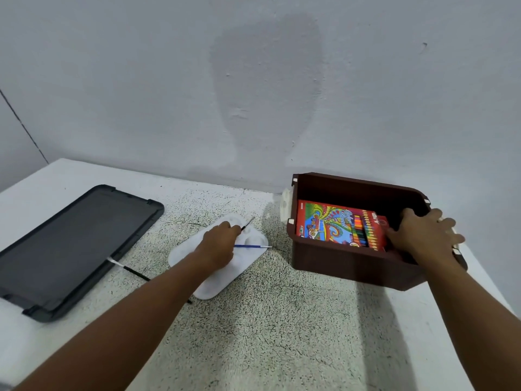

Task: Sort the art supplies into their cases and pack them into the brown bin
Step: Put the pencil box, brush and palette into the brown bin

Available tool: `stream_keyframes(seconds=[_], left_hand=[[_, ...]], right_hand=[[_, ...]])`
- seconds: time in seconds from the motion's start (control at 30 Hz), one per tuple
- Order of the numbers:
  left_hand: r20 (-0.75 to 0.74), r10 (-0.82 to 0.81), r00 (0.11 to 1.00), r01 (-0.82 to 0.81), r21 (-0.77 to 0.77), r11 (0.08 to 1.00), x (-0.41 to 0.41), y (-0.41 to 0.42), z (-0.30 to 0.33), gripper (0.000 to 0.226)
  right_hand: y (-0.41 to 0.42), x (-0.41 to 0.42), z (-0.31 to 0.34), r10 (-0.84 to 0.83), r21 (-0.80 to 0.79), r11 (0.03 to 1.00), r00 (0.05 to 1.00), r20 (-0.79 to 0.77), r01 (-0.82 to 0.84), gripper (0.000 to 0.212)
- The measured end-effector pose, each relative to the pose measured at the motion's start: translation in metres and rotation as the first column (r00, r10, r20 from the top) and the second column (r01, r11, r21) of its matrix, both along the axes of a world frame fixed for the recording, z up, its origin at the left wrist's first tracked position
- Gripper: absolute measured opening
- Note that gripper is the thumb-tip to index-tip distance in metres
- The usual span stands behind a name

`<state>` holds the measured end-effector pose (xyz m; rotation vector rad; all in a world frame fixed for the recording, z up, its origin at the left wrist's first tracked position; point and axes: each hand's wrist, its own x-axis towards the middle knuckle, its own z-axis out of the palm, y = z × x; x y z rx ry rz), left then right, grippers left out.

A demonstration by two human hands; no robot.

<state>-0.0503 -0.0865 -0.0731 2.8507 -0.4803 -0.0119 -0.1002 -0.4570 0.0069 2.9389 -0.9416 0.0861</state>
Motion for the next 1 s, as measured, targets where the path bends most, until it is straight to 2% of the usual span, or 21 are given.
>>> stream_keyframes(seconds=[0.17,0.33,0.47,0.6,0.7,0.8,1.0], left_hand=[[0.090,-0.083,0.993,0.089,-0.063,0.994,0.005,0.001,0.003,0.040],[0.229,0.099,0.968,-0.027,-0.300,0.954,0.022,-0.011,0.043,0.029],[0.398,0.116,0.910,0.069,-0.423,0.903,0.028,-0.052,0.093,0.034],[0.486,-0.100,0.868,0.305,-0.364,0.880,0.035,-0.114,0.120,0.026],[0.462,-0.226,0.857,0.396,-0.312,0.864,0.034,-0.162,0.121,0.027],[0.391,-0.307,0.868,0.417,-0.235,0.878,0.035,-0.198,0.110,0.031],[0.255,-0.321,0.912,0.354,-0.093,0.931,0.046,-0.233,0.087,0.038]], right_hand=[[0.002,-0.002,0.003,0.002,0.018,1.000,1.000,0.015,-0.002,0.049],[0.005,-0.005,0.007,-0.001,0.049,0.999,0.999,0.038,-0.001,0.051],[0.005,-0.007,0.010,-0.023,0.109,0.994,0.997,0.075,0.015,0.047],[0.001,-0.010,0.015,-0.069,0.231,0.973,0.968,0.240,0.012,0.034],[0.000,-0.015,0.018,-0.181,0.400,0.917,0.881,0.437,-0.010,0.032],[0.000,-0.020,0.022,-0.271,0.502,0.865,0.815,0.512,-0.027,0.034],[-0.003,-0.020,0.021,-0.243,0.475,0.879,0.818,0.522,-0.042,0.036]])
